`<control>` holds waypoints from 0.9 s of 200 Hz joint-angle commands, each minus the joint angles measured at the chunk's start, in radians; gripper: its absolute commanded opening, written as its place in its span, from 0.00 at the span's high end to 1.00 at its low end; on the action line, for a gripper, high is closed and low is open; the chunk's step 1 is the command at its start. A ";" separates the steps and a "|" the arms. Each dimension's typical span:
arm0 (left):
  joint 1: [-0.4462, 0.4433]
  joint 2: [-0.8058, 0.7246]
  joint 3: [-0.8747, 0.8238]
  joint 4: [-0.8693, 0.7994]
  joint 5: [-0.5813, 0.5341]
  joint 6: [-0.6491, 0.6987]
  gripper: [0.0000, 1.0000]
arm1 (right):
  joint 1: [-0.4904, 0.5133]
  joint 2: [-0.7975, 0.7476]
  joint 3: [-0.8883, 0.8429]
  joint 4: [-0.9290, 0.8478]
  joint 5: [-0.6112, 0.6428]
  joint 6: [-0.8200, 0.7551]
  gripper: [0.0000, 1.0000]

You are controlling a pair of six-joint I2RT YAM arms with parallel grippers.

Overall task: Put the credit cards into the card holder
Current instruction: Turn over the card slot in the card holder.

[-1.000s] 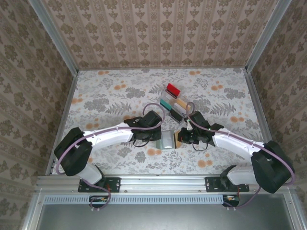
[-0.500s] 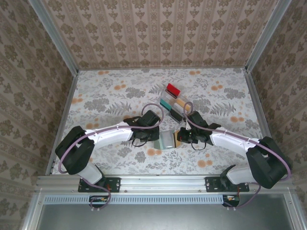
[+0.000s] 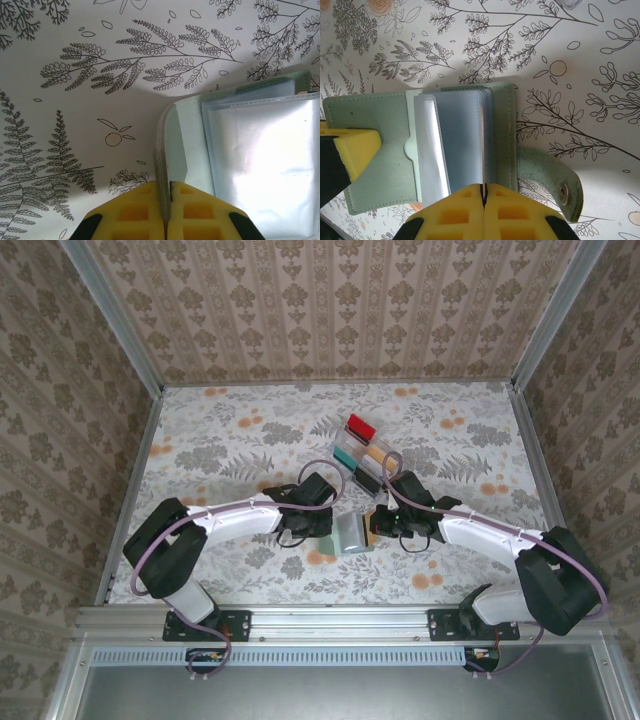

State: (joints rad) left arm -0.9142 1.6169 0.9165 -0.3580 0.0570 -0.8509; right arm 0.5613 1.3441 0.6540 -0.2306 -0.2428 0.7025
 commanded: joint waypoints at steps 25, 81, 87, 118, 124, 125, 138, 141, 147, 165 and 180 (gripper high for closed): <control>0.005 0.035 -0.001 0.005 0.019 0.027 1.00 | 0.024 0.085 0.027 0.036 -0.025 0.008 0.98; 0.003 0.048 -0.004 0.046 0.025 0.016 1.00 | 0.060 0.104 0.057 0.122 -0.070 0.076 0.97; 0.002 0.047 -0.006 0.049 0.023 0.015 1.00 | 0.060 0.109 0.061 0.124 -0.074 0.078 0.98; 0.001 0.047 -0.020 0.078 0.025 0.001 0.98 | 0.080 0.144 0.086 0.131 -0.089 0.085 0.97; -0.001 0.045 -0.022 0.081 0.023 0.000 0.98 | 0.087 0.142 0.089 0.138 -0.090 0.089 0.97; -0.001 0.046 -0.022 0.082 0.023 -0.001 0.98 | 0.089 0.142 0.090 0.139 -0.090 0.089 0.97; -0.003 0.044 -0.024 0.088 0.019 -0.006 0.96 | 0.103 0.139 0.096 0.151 -0.086 0.098 0.97; -0.004 0.044 -0.024 0.089 0.017 -0.008 0.96 | 0.105 0.141 0.098 0.152 -0.084 0.101 0.97; -0.005 0.040 -0.026 0.090 0.013 -0.010 0.95 | 0.107 0.147 0.102 0.153 -0.083 0.103 0.97; -0.005 0.032 -0.033 0.090 -0.006 -0.027 0.92 | 0.108 0.179 0.106 0.147 -0.076 0.117 0.97; -0.008 0.013 -0.043 0.088 -0.021 -0.041 0.85 | 0.111 0.195 0.092 0.156 -0.056 0.139 0.97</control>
State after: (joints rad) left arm -0.9157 1.6501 0.8986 -0.2737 0.0673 -0.8635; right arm 0.6666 1.5055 0.7376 -0.0879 -0.3092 0.7971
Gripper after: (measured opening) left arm 0.118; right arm 0.048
